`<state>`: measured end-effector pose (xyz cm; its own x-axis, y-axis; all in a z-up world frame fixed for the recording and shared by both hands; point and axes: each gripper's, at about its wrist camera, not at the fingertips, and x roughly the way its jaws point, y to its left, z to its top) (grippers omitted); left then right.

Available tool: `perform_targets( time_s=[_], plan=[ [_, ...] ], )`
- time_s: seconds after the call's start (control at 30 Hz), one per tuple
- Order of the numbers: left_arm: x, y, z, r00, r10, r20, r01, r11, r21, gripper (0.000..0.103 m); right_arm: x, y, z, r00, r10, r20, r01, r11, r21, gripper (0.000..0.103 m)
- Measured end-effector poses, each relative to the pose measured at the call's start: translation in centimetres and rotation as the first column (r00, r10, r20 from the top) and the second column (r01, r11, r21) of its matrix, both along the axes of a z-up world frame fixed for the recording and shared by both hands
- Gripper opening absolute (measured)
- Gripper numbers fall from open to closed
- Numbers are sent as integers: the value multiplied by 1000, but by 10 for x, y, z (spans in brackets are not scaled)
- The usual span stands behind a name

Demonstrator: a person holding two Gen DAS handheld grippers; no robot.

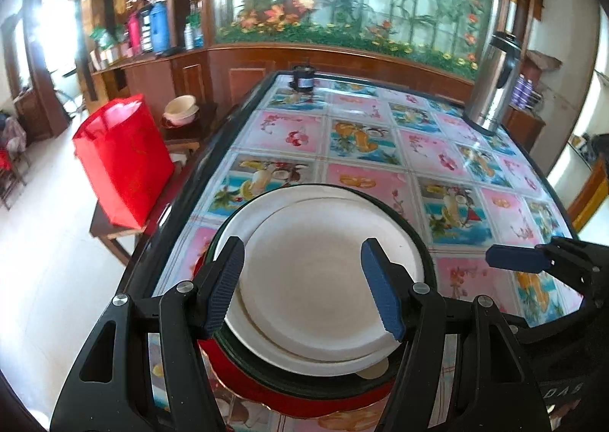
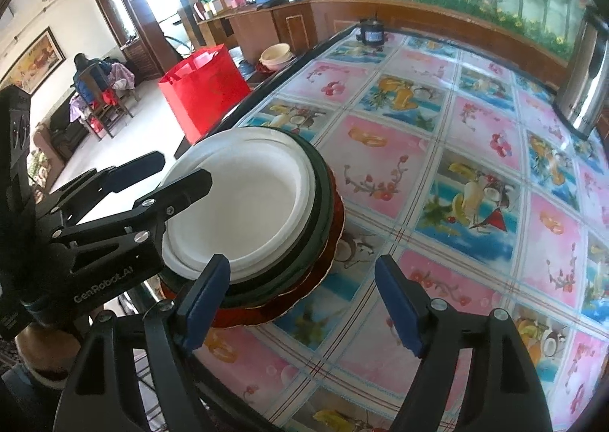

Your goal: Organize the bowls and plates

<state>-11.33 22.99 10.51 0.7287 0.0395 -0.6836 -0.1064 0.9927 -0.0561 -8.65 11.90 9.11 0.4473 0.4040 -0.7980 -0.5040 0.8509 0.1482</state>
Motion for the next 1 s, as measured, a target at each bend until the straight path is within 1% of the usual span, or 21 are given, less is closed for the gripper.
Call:
perform_targets(
  time_s=[0.07, 0.2, 0.23, 0.33, 0.37, 0.43, 0.57, 0.7, 0.83, 1.0],
  plan=[
    [-1, -1, -1, 1000, 26, -7, -26, 1000, 11, 65, -1, 2, -2, 1000, -12, 16, 12, 1000, -7, 79],
    [-8, -3, -1, 996, 92, 20, -94, 992, 80, 65, -1, 4, -6, 1000, -14, 28, 15, 1000, -20, 79],
    [-9, -3, -1, 995, 99, 22, -100, 992, 76, 65, -2, 3, -6, 999, -13, 29, 14, 1000, -19, 80],
    [-10, 3, -3, 994, 109, 5, -109, 994, 26, 65, -3, 2, -6, 1000, -6, 26, 6, 1000, -15, 80],
    [-11, 4, -4, 994, 114, 4, -114, 993, 22, 65, -4, 2, -5, 1000, -5, 29, 5, 1000, -15, 80],
    [-13, 3, -3, 991, 136, 13, -136, 990, 45, 65, -6, 1, -3, 999, -3, 33, 3, 1000, -12, 80],
    [-18, 0, -1, 989, 142, 30, -143, 989, 45, 65, -11, 0, -1, 999, 2, 40, -2, 1000, -11, 80],
    [-22, -8, 1, 987, 153, 52, -158, 981, 109, 65, -13, -2, -1, 999, 5, 43, -4, 1000, -15, 80],
    [-21, -10, -1, 992, 119, 38, -122, 990, 76, 65, -14, -5, 0, 999, 6, 41, -5, 1000, -15, 80],
    [-20, -12, -1, 992, 119, 41, -122, 988, 93, 65, -13, -10, 0, 999, -5, 39, 5, 1000, -14, 80]
  ],
)
